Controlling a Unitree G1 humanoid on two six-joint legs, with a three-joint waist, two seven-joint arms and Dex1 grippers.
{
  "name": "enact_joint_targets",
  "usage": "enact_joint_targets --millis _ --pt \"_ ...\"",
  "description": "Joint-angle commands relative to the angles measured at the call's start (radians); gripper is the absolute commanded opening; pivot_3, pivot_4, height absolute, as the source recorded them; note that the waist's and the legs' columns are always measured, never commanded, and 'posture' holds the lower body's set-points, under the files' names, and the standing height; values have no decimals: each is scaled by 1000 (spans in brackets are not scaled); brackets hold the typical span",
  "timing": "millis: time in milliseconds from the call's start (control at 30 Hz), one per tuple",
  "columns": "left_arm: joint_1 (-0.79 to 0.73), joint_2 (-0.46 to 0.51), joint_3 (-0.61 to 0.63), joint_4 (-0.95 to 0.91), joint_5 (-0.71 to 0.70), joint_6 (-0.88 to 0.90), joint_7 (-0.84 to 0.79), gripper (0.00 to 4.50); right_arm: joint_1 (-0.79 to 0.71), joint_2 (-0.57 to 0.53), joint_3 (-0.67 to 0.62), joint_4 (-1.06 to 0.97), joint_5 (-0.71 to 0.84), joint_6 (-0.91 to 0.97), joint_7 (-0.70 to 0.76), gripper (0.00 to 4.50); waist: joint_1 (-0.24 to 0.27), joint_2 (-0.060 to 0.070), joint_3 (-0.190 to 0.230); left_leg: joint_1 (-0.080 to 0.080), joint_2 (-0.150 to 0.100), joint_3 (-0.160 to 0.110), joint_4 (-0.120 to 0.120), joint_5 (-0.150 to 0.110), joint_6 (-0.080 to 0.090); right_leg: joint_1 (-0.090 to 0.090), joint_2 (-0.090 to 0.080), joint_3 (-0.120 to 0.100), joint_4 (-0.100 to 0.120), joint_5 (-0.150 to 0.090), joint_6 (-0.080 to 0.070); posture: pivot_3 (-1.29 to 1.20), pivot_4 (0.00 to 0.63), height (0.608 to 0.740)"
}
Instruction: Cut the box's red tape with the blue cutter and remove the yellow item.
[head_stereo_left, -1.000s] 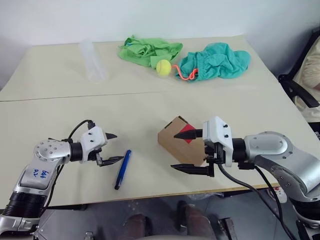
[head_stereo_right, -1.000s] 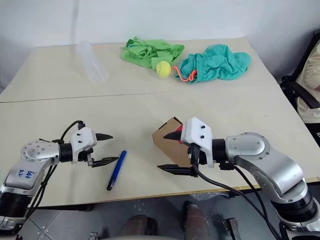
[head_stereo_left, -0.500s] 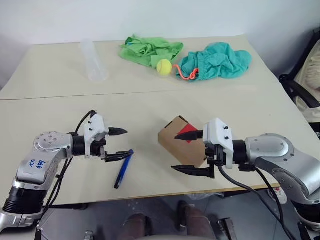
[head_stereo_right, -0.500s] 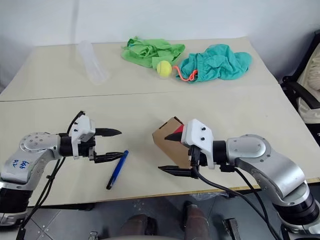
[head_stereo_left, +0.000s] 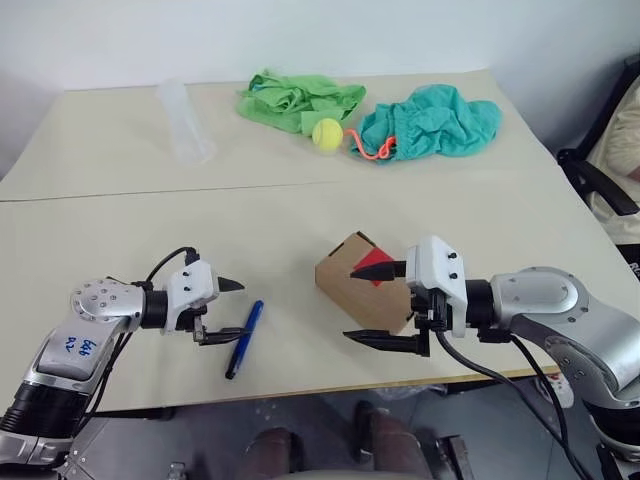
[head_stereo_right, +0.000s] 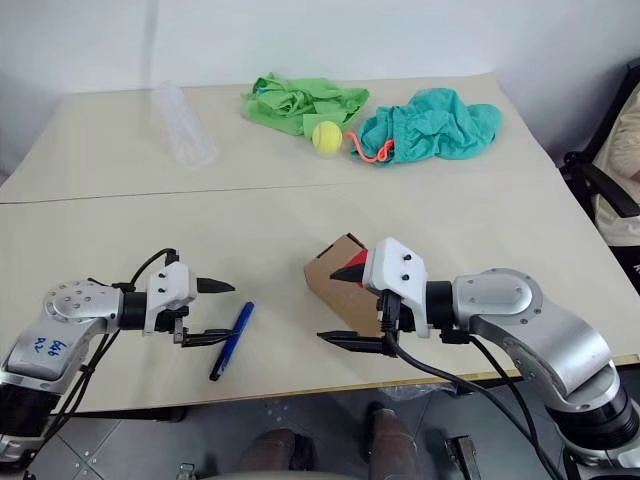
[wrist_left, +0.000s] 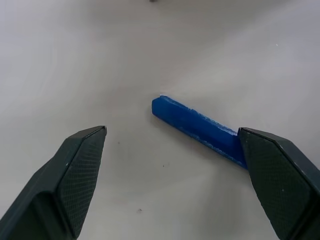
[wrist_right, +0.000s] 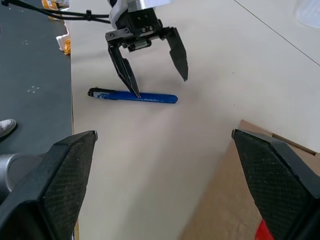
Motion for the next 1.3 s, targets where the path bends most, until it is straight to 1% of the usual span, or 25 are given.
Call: enact_joint_targets --millis 33,167,267,333,433,600,700,833,1033,1133,1233,1300 --pt "31 35 -54 75 106 -61 -12 4466 -7 -14 -41 -29 18 -1 1 4500 -2 0 0 1 0 2 0 0 0 -1 0 2 1 0 0 0 150 740" --pt "35 52 -72 106 138 -102 -9 4466 -9 -18 -44 -27 19 1 5 4500 -3 0 0 5 1 6 -1 0 0 -1 0 7 6 -1 -1 0 150 740" --pt "58 74 -70 119 158 -131 2 4466 -8 -22 -47 -25 20 1 11 4500 -7 0 0 11 1 11 -2 0 0 0 0 13 8 -1 -1 0 150 740" --pt "85 91 -57 125 164 -144 16 4466 -8 -25 -48 -23 21 1 14 4500 -13 0 -1 16 2 14 -4 -1 0 1 0 16 8 -2 -3 0 150 740" --pt "120 105 -31 129 156 -143 46 4466 -10 -28 -48 -20 21 0 18 4500 -27 2 -3 18 4 15 -4 -1 -2 1 -2 18 8 -2 -4 0 150 740" --pt "184 128 -1 122 146 -155 60 4466 -19 -30 -43 -11 19 -4 26 4500 -27 3 -4 21 8 17 -5 -1 -7 -2 0 19 14 -5 -12 0 150 740" --pt "210 129 16 124 149 -157 69 4466 -24 -31 -42 -5 15 -6 34 4500 -28 4 -5 23 11 17 -5 -3 -10 -2 2 18 16 -7 -16 0 150 740" --pt "199 108 17 134 154 -172 87 4466 -30 -30 -39 0 11 -7 40 4500 -27 5 -5 26 14 17 -8 -3 -11 -2 5 18 18 -9 -20 0 150 740" --pt "174 76 39 58 48 -80 49 4466 -34 -25 -38 1 9 -7 41 4500 -23 5 -5 28 14 18 -10 -3 -12 -2 5 18 19 -10 -22 0 150 740" --pt "145 40 41 9 -12 -17 35 4466 -35 -21 -36 1 5 -10 37 4500 -22 5 -5 26 13 18 -11 0 -17 -2 5 17 18 -10 -21 0 150 740" --pt "116 5 73 -41 -92 75 32 4466 -29 -17 -38 -6 6 -8 30 4500 -13 3 -5 22 13 17 -11 0 -16 -4 5 16 15 -9 -20 0 150 740" --pt "92 -15 92 -62 -136 135 36 4466 -24 -18 -40 -13 8 -7 26 4500 -6 0 -4 16 13 16 -10 0 -15 -6 6 14 16 -8 -18 0 150 740"
